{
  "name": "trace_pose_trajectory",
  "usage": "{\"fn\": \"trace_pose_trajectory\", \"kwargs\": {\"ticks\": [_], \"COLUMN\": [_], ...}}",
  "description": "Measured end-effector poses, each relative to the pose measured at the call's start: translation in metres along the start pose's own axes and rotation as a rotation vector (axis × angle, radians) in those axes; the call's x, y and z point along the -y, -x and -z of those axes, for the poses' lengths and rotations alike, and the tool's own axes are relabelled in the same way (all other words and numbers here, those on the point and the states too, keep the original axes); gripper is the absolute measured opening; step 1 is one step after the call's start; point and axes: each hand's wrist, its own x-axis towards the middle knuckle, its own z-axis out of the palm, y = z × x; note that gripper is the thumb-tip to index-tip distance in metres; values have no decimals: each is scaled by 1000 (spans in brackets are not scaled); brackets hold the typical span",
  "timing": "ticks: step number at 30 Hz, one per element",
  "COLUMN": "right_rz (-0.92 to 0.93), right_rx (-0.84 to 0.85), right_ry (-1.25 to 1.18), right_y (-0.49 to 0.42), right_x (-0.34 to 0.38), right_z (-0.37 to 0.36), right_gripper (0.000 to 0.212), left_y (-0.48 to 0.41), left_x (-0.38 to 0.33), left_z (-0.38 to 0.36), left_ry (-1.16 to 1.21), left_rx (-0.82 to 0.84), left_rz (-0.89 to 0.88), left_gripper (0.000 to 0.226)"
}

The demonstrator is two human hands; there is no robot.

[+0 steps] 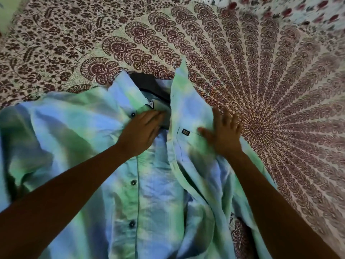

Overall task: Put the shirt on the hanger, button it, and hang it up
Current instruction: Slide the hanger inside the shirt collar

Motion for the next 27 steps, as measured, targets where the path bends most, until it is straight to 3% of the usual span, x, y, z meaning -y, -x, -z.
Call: {"fn": "trace_pose_trajectory", "kwargs": {"ticks": [2,4,6,8,13,18,24,26,27], "right_rz": [62,84,117,167,220,307,282,314,376], "right_rx": [82,42,28,27,24,45,-255,-196,-159], "right_ry": [94,139,171,213,236,275,20,128,221], "right_y": [6,11,11,9,1,-1,-4,-9,-10], "right_x": [-1,0,-1,-2,3,22,33,35,35], "right_z": [-11,-13,-9,-6,-1,-3,0,-5,-11], "right_gripper": [100,108,110,106,100,103,74,79,83], "left_y": [5,-2,-15,-27,6,49,17,0,-8], "left_x": [-21,-44,-58,-58,-51,-52,-32,-24,-16], "left_z": [2,3,2,-2,-11,-6,7,16,19], "left_ry": [280,475,463,392,501,481,264,169,102], "left_rx": [-71,-112,-110,-114,-221,-191,-522,-561,-503], "left_rz": [107,170,210,263,725,670,661,599,578], "left_gripper": [50,60,69,59,38,34,18,20,22]}}
